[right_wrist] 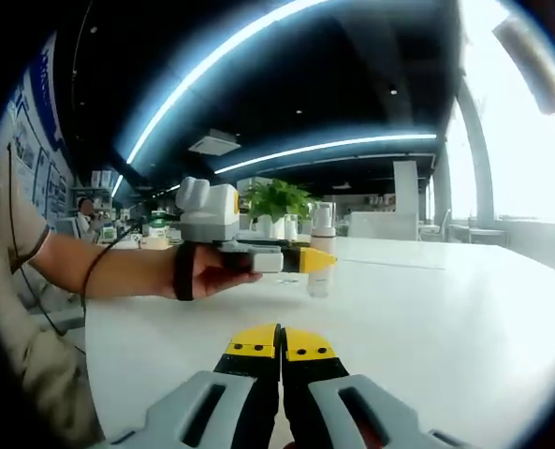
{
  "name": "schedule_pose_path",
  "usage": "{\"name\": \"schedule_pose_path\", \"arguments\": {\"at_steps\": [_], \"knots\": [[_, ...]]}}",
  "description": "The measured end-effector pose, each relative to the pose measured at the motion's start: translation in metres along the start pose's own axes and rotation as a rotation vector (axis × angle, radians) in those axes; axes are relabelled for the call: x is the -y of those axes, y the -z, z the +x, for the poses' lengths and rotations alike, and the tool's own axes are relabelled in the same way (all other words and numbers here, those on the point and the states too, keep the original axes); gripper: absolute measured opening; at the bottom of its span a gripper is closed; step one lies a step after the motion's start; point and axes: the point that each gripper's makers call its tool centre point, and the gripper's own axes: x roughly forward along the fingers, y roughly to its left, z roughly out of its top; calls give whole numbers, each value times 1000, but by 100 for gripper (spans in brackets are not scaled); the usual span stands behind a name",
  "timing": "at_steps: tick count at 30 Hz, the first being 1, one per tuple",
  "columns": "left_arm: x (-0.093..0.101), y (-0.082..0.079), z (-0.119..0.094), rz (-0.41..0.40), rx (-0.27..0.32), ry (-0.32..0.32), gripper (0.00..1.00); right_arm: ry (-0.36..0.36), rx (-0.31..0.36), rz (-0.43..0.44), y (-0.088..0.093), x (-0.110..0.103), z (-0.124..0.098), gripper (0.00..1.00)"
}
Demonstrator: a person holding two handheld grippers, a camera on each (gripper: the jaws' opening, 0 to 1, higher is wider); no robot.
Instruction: Clamp pump bottle remove cover press pump head put on cover
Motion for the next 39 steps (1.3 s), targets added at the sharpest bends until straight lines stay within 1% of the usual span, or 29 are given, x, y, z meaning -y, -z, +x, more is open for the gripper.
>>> {"name": "schedule_pose_path", "arguments": {"at_steps": [2, 3, 4, 6, 10, 14, 17, 19, 23, 25, 27, 31, 36, 39], "knots": [[-7, 1, 3, -6, 6, -32, 12, -1, 0, 0, 0, 0, 0, 0], [-10, 1, 5, 10, 6, -51, 12, -2, -1, 0, 0, 0, 0, 0], [-16, 3, 10, 7, 6, -56, 12, -3, -1, 1, 0, 0, 0, 0], [-22, 5, 16, -15, 3, -68, 12, -4, -3, -1, 0, 0, 0, 0], [-18, 6, 23, 7, -4, -74, 12, -4, -4, -2, 1, -1, 0, 0], [-19, 7, 27, 16, -4, -83, 12, -4, -4, -3, 1, 0, 0, 0], [-21, 12, 30, 13, -18, -97, 12, -4, -3, -3, 1, -1, 0, 0], [-24, 11, 29, 26, -16, -114, 12, -3, -3, -3, 1, -1, 1, 0], [-22, 12, 28, 19, -17, -105, 12, -5, -4, -7, 1, -2, 1, 0], [-19, 12, 28, 48, -20, -105, 12, -5, -4, -7, 1, -2, 1, 0], [-18, 11, 29, 58, -20, -106, 12, -6, -4, -6, 1, -2, 1, 0], [-21, 11, 34, 58, -14, -105, 12, -5, -3, -7, 1, -2, 1, 0], [-21, 12, 38, 17, -12, -118, 12, -6, -4, -8, 1, -2, 1, 0], [-22, 12, 38, 9, -9, -114, 12, -6, -3, -8, 1, -2, 1, 0]]}}
